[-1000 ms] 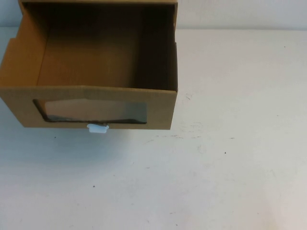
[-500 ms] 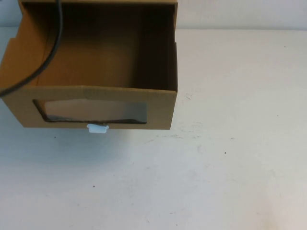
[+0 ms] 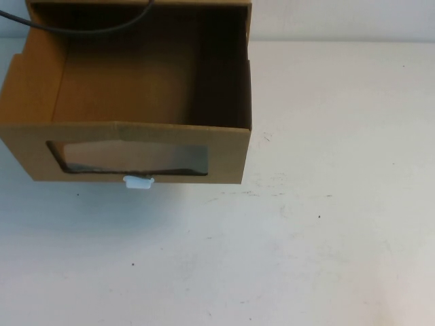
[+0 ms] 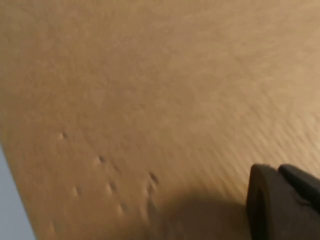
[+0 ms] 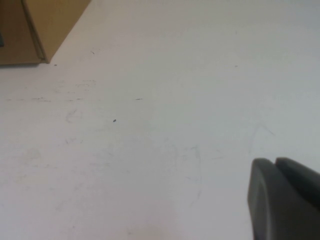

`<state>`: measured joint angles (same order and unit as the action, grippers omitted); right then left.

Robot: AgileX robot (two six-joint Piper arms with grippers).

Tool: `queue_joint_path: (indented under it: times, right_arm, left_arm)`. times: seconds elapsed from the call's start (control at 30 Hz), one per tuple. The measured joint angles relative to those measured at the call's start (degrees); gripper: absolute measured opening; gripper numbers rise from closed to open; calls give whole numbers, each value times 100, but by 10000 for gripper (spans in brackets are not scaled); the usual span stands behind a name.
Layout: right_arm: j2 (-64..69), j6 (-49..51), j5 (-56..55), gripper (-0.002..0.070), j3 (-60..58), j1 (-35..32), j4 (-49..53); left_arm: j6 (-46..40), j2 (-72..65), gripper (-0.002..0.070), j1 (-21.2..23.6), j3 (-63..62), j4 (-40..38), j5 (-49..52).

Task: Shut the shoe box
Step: Press the shoe box with left arm, then close the shoe box with your right arm

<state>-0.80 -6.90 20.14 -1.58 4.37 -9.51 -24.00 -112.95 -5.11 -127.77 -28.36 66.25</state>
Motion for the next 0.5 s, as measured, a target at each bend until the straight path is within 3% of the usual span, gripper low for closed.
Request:
queue_joint_path:
  times: [0.33,0.5]
  right_arm:
    - [0,0,-107,-11,0,0,212]
    - [0,0,-797,-11,0,0,235]
  left_arm:
    - [148,-494,-2,0,-667,-105,105]
    - [160,-494,-2,0,-667,-108,105]
